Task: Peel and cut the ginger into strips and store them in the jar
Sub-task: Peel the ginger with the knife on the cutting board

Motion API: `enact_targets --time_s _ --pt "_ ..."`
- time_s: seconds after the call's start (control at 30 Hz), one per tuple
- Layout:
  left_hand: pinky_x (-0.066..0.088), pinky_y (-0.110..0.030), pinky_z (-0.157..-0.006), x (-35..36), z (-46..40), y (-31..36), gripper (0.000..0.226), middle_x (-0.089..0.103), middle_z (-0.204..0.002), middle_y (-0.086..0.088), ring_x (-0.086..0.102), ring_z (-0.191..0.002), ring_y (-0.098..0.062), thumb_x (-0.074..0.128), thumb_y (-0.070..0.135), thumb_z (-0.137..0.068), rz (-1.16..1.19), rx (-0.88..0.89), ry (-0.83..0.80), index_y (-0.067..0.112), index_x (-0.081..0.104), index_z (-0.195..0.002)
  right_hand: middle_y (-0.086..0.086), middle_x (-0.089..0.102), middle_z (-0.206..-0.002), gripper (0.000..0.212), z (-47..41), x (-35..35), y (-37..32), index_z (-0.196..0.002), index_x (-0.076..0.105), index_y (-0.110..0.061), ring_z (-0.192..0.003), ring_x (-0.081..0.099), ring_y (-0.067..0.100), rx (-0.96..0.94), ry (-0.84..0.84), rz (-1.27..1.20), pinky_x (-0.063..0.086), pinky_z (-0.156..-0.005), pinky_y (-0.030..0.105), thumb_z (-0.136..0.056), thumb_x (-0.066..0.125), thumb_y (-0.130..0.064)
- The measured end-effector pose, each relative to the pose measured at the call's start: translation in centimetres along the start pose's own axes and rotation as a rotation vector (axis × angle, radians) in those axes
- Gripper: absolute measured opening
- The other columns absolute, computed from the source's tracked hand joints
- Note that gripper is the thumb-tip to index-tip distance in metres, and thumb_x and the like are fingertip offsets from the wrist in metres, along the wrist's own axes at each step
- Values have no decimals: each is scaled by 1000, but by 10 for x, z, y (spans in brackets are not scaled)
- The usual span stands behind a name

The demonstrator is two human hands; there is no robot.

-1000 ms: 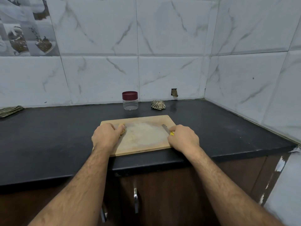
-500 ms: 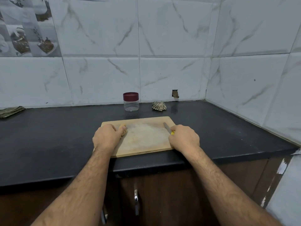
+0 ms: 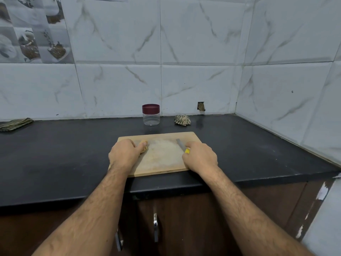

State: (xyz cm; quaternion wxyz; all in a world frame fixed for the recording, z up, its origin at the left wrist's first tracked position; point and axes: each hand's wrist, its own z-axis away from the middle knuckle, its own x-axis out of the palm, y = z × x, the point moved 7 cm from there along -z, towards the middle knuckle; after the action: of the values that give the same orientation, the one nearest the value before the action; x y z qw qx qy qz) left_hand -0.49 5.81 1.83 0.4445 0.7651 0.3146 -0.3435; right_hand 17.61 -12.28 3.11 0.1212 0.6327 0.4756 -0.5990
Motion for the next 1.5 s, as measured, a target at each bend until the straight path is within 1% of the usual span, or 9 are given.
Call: enact_targets --time_s 0.2,0.33,0.6,0.7,0.83,1.0,1.17,1.37,1.5 --pt "44 -30 -59 0 3 14 56 64 -66 5 58 -69 -13 54 72 -84 19 80 -35 20 64 -65 -3 53 -79 11 -2 7 -15 -89 58 -18 -82 54 23 -74 -17 26 36 -59 30 -83 50 -14" --pt "42 -29 -55 2 4 26 58 64 -66 5 59 -69 -13 54 75 -81 -10 108 -55 19 65 -68 -4 49 -71 8 -7 9 -19 -80 54 -18 -76 51 22 -80 -38 17 30 -51 29 -83 49 -12" --pt "44 -32 -58 17 -8 40 49 64 -66 6 60 -71 -14 65 68 -77 41 181 -158 20 62 -67 -1 61 -84 18 -19 13 -26 -91 65 -20 -81 54 23 -75 -50 -82 34 -54 28 -81 51 -15" --pt "52 -36 -69 21 -14 39 40 67 -70 9 61 -74 -10 70 64 -76 112 256 -234 24 68 -69 -1 60 -82 15 -24 17 -29 -87 64 -21 -80 54 24 -69 -53 -133 35 -55 29 -80 52 -14" --pt "52 -37 -82 26 -16 39 18 72 -85 13 64 -85 -10 73 47 -82 175 332 -308 29 76 -83 -1 60 -82 14 -27 23 -27 -86 64 -22 -81 54 25 -57 -44 -149 38 -60 30 -80 53 -16" --pt "50 -27 -87 23 -14 38 33 70 -99 9 62 -93 -9 79 38 -79 280 314 -285 21 73 -107 -1 63 -92 20 -23 24 -21 -99 66 -22 -84 51 22 -59 2 -209 42 -67 32 -85 53 -20" --pt "51 -25 -81 17 -10 41 23 71 -89 10 64 -89 -6 84 32 -76 347 304 -242 19 74 -93 -3 60 -102 22 -17 25 -22 -110 60 -22 -88 48 19 -60 31 -216 43 -72 34 -90 53 -23" --pt "52 -27 -87 18 -6 39 20 71 -90 10 64 -91 -6 84 26 -75 402 303 -260 20 75 -92 -4 56 -83 9 -14 27 -24 -86 59 -18 -81 52 24 -62 34 -183 39 -63 34 -86 51 -23" --pt "52 -26 -85 18 -5 37 26 70 -90 10 64 -90 -6 86 29 -73 406 318 -259 20 74 -94 -4 56 -81 9 -11 26 -26 -84 57 -17 -78 52 23 -78 55 -164 36 -59 34 -86 51 -24"
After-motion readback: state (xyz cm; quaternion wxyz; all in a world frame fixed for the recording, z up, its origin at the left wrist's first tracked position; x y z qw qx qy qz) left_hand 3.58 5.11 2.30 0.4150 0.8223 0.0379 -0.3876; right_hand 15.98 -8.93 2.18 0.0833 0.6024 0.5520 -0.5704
